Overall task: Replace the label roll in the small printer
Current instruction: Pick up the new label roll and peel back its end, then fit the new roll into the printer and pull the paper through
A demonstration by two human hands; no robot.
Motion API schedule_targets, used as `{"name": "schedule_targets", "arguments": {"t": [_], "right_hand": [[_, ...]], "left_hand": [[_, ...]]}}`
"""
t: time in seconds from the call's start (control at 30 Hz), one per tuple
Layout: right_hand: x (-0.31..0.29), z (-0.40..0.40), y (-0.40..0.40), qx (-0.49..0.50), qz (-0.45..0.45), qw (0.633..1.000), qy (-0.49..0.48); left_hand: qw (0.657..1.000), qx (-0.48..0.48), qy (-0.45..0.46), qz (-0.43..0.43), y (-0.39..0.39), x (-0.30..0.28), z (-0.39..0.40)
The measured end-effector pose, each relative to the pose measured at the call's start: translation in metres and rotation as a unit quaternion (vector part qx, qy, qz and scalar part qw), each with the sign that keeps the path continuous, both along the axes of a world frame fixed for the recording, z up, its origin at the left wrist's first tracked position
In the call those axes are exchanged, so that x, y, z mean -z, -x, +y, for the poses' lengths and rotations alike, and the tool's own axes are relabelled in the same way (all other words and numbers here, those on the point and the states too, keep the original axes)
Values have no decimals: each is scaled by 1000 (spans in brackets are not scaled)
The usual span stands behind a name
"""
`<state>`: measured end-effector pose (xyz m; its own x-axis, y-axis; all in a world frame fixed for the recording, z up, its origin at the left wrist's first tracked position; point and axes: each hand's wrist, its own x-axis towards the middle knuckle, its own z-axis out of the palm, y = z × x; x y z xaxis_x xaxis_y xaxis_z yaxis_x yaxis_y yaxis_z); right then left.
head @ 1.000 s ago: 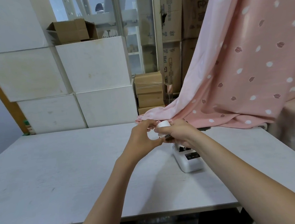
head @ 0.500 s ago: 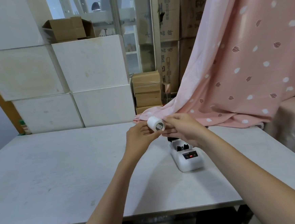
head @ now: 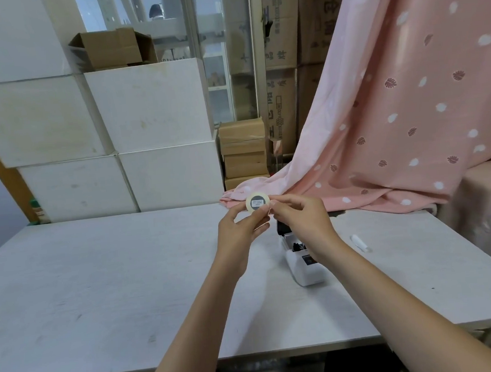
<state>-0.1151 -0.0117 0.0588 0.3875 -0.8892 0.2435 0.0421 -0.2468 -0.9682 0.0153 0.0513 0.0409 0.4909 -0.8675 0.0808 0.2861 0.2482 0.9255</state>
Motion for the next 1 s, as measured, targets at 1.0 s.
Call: {"name": "schedule_targets", "arguments": {"t": [1.0], "right_hand": [[25,22,-6,-6,10,999,39]], "left_hand": [[967,125,-21,220,-5,21,4]]}}
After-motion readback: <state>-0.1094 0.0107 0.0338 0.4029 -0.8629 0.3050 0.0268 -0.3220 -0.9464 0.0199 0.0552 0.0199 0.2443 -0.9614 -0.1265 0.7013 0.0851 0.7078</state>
